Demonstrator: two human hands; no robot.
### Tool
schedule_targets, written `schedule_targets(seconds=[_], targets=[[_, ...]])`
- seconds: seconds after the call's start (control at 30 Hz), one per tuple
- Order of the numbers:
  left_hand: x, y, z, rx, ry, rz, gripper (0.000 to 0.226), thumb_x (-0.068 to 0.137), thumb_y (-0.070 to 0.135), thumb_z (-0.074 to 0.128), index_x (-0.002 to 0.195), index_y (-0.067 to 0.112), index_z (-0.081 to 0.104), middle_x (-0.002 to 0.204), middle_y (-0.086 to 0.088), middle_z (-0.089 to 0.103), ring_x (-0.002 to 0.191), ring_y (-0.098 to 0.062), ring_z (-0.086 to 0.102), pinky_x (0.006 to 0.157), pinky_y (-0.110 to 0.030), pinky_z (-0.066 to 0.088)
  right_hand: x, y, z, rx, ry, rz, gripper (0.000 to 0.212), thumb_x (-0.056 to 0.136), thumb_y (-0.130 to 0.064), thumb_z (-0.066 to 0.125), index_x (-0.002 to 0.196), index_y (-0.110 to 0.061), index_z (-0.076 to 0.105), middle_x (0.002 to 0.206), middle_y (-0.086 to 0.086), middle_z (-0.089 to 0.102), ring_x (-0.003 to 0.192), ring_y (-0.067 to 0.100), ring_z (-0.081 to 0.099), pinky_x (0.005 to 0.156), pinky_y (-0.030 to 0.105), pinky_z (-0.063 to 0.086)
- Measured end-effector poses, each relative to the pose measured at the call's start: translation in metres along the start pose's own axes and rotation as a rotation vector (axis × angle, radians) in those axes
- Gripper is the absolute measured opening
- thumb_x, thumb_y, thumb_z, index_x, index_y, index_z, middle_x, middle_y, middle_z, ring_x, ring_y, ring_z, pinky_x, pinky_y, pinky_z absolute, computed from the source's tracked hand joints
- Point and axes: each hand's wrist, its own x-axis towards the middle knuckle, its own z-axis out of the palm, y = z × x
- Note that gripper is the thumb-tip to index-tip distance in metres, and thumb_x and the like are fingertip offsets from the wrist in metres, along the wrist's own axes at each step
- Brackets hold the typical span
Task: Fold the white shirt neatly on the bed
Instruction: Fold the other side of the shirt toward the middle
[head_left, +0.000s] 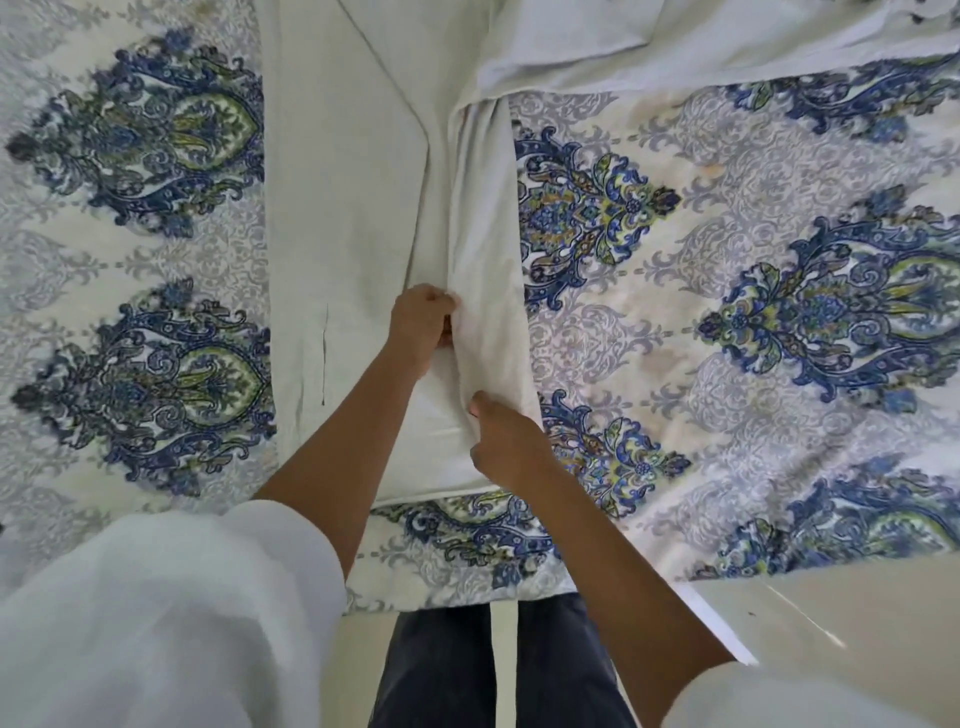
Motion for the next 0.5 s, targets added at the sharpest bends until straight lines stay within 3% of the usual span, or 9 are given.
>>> schedule_targets(seconds=[0.1, 0.17, 0.23, 0.3, 0.4, 0.5], targets=[[-0.016, -0.019, -0.002, 0.183, -0.134, 0.017, 0.009, 0.085, 0.001, 0.057, 0.085, 0.009, 0.055, 0.084, -0.008, 0.061, 0.071, -0.021, 0.059, 0.059, -0.029, 0.051, -0.003, -0.001, 0.016, 0.064, 0.015, 0.012, 0.043, 0.081, 0.003, 0.048, 0.121, -0.008, 0.038, 0.117, 0.015, 0.051, 0.098, 0.037, 0.058, 0.072, 0.035, 0.043], [-0.028, -0.030, -0.003, 0.331, -0.240, -0.030, 0.012, 0.083, -0.002, 0.061, 0.089, 0.006, 0.056, 0.082, -0.009, 0.060, 0.069, -0.021, 0.058, 0.058, -0.028, 0.049, -0.003, 0.001, 0.020, 0.124, -0.007, 0.038, 0.044, 0.082, 0.000, 0.051, 0.123, -0.008, 0.040, 0.113, 0.016, 0.056, 0.098, 0.035, 0.058, 0.075, 0.035, 0.044], [-0.037, -0.043, -0.007, 0.377, -0.229, -0.072, 0.014, 0.083, -0.005, 0.060, 0.077, 0.008, 0.056, 0.073, -0.008, 0.057, 0.062, -0.019, 0.055, 0.054, -0.026, 0.048, -0.004, 0.006, 0.021, 0.183, -0.092, 0.074, 0.038, 0.083, -0.005, 0.056, 0.120, -0.006, 0.048, 0.110, 0.016, 0.061, 0.101, 0.033, 0.059, 0.082, 0.035, 0.046], [-0.045, -0.054, -0.009, 0.274, -0.156, -0.108, 0.020, 0.083, -0.006, 0.059, 0.073, 0.010, 0.056, 0.075, -0.008, 0.059, 0.066, -0.021, 0.058, 0.056, -0.027, 0.051, -0.007, 0.011, 0.020, 0.200, -0.126, 0.076, 0.029, 0.084, -0.007, 0.056, 0.113, -0.005, 0.058, 0.112, 0.016, 0.063, 0.103, 0.030, 0.059, 0.084, 0.031, 0.046], [-0.049, -0.066, -0.008, 0.422, -0.136, -0.023, 0.013, 0.079, -0.006, 0.060, 0.078, 0.007, 0.059, 0.070, -0.007, 0.058, 0.069, -0.024, 0.056, 0.064, -0.032, 0.050, -0.008, 0.020, 0.012, 0.276, 0.138, 0.131, 0.022, 0.088, -0.007, 0.048, 0.102, -0.008, 0.065, 0.104, 0.015, 0.067, 0.092, 0.030, 0.062, 0.071, 0.027, 0.043], [-0.051, -0.072, -0.007, 0.547, -0.116, -0.041, 0.008, 0.076, -0.001, 0.063, 0.075, 0.007, 0.062, 0.066, -0.010, 0.059, 0.068, -0.025, 0.058, 0.065, -0.034, 0.049, -0.002, 0.032, 0.003, 0.415, 0.219, 0.185, 0.022, 0.088, -0.006, 0.048, 0.100, -0.009, 0.066, 0.100, 0.015, 0.068, 0.089, 0.032, 0.065, 0.081, 0.041, 0.053]])
